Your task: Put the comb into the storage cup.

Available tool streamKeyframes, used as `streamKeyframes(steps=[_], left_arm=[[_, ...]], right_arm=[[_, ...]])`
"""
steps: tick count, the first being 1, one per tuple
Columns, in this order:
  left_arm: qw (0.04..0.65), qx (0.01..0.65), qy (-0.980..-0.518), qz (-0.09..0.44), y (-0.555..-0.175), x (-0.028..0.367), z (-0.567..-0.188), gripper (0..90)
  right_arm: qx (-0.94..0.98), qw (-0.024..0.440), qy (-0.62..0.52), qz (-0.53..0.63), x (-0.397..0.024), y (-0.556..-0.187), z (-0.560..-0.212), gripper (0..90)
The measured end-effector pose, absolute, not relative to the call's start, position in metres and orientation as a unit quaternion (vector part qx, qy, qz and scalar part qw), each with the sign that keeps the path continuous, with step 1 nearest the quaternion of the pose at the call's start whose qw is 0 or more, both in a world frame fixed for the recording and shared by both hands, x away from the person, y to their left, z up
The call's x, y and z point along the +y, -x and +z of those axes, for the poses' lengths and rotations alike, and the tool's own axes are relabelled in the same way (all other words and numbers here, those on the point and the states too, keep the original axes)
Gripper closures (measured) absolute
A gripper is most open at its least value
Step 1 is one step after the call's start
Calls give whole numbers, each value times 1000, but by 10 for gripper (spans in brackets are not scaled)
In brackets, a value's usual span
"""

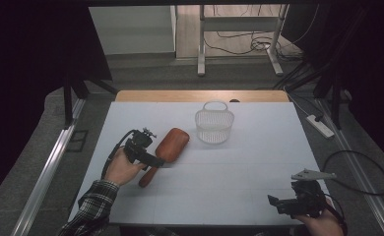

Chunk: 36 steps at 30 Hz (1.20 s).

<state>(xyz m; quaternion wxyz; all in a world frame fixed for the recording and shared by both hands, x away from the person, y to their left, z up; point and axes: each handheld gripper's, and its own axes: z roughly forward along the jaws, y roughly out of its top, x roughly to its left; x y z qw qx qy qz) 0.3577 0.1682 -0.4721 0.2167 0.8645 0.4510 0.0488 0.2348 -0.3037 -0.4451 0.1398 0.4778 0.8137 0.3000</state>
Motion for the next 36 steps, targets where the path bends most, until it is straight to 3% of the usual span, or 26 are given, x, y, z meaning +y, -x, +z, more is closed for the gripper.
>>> streamKeyframes(steps=[36], left_arm=[[189, 437, -878, 44, -356, 152, -510, 0]], right_arm=[[816, 138, -474, 301, -304, -234, -445, 46]])
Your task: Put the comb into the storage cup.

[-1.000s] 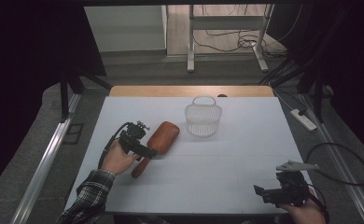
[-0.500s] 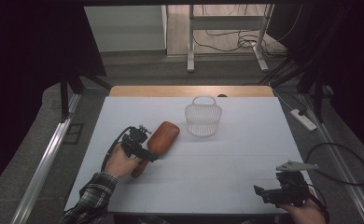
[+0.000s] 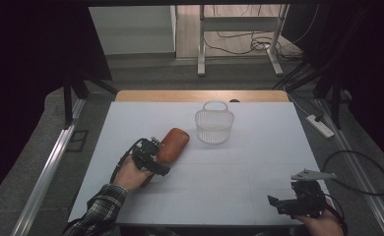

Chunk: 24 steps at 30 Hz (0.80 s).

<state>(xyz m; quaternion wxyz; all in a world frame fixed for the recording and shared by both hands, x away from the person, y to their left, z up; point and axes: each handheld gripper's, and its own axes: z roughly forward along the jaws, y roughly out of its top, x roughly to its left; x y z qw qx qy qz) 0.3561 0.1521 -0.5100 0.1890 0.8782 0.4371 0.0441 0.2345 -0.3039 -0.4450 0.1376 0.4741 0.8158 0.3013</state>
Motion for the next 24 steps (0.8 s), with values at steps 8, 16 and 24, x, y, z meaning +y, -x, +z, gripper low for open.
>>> streamKeyframes(steps=[8, 16, 24], left_arm=[[178, 430, -884, 49, -356, 150, -511, 38], [182, 435, -880, 53, -355, 151, -507, 374], [179, 442, -878, 37, -356, 153, -508, 590]], right_arm=[[816, 138, -474, 301, -304, -234, -445, 46], [816, 138, -474, 302, -304, -234, -445, 46], [816, 138, -474, 301, -304, -234, -445, 46]])
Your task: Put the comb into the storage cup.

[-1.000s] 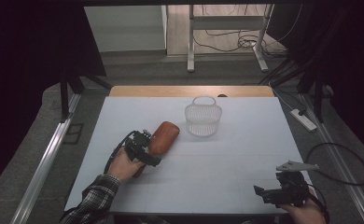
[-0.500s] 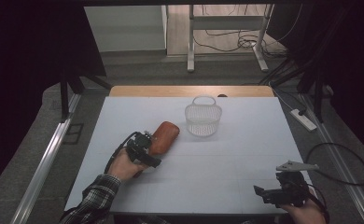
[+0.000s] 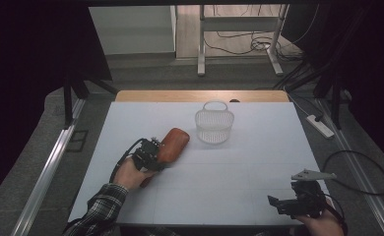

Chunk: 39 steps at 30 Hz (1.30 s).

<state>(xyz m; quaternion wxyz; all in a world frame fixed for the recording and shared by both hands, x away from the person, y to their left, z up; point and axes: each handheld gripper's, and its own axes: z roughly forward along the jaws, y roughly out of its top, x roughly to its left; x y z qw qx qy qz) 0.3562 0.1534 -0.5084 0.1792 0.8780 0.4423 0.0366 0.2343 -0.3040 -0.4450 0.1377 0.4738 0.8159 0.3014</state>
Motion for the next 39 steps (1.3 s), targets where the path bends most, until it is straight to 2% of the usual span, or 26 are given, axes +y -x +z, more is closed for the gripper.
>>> streamKeyframes(steps=[2, 8, 22, 39], left_arm=[[179, 443, -878, 35, -356, 154, -508, 640], [176, 447, -876, 34, -356, 157, -507, 707], [210, 457, -864, 4, -359, 168, -506, 720], [231, 453, -861, 20, -355, 171, -498, 720]], right_arm=[[816, 137, -474, 301, -304, -234, -445, 46], [817, 137, -473, 301, -304, -234, -445, 46], [817, 137, -472, 302, -304, -234, -445, 46], [817, 136, -472, 303, -304, -234, -445, 46]])
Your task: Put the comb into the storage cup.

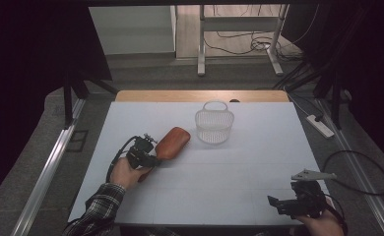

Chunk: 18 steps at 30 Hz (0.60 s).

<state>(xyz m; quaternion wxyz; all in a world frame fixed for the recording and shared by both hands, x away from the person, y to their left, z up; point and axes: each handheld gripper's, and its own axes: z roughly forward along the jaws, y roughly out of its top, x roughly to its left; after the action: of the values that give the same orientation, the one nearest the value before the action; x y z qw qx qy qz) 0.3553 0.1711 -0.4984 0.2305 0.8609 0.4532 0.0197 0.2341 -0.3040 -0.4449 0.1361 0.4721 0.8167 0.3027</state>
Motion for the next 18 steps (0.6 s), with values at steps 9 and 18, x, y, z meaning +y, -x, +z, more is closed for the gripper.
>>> streamKeyframes(steps=[9, 18], left_arm=[[268, 453, -849, 34, -350, 177, -488, 720], [296, 449, -842, 47, -345, 180, -480, 720]], right_arm=[[817, 136, -472, 303, -304, -234, -445, 46], [816, 137, -472, 303, -304, -234, -445, 45]])
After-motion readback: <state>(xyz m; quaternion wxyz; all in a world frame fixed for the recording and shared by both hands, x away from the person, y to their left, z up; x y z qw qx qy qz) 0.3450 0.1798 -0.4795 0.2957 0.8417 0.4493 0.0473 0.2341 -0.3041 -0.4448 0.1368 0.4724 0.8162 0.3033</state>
